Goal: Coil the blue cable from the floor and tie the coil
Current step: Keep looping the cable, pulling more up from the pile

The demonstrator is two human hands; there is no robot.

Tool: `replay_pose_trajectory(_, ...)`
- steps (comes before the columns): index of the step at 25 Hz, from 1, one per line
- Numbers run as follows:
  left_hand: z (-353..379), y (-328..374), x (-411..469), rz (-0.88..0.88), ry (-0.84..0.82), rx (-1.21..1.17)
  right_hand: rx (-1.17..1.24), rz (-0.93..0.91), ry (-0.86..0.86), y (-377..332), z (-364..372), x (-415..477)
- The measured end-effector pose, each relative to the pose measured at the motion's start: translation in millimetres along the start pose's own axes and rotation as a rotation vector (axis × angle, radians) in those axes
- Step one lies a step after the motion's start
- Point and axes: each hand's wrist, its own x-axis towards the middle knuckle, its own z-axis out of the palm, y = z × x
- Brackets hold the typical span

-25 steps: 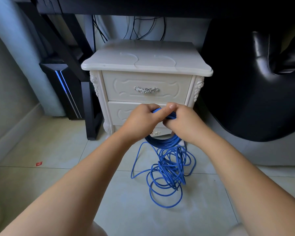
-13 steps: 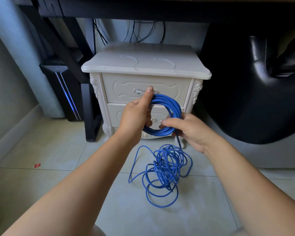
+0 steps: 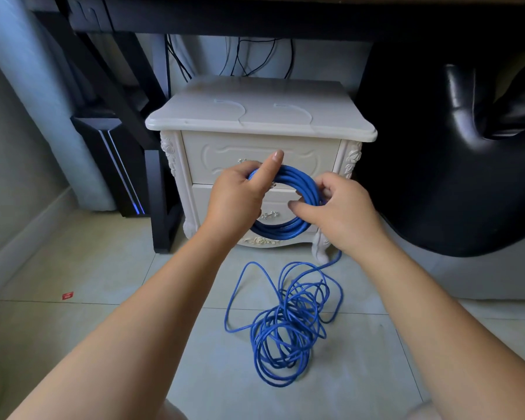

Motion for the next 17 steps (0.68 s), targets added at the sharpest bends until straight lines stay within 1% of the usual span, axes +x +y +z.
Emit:
replay_pose_trajectory(3,-4,0,2,0.086,0.027,0.161,-0.125,-0.027,0.04,-5,2,-3)
replay_pose_trajectory(5,-6,-1,1,0.115,0.031,0.234,-0.082,-0.008,0.006,-6,-4,-1)
replay_pose_trajectory(6,-7,-2,1,0.105,0.027,0.216,-0.035,-0.004,-0.034,-7,-7,-1)
replay_pose_trajectory(9,-6,-4,1,0.017,0.004,0.005,0.071,0.038,-0.157,-4,-1,-3)
replay_pose_trajectory(12,1,-6,-1,0.006,0.057,-0.045,0.066,0.124,-0.117,1,14,-8)
replay_pose_trajectory(13,3,-6,-2,0.009,0.083,-0.076,0.105,0.171,-0.114,3,16,-8)
replay_pose_trajectory(15,9,-7,-3,-0.022,0.138,-0.208,0.277,0.28,-0.158,7,19,-8)
replay_pose_trajectory(17,16,-7,-5,-0.098,0.172,-0.336,0.528,0.358,-0.165,9,23,-9)
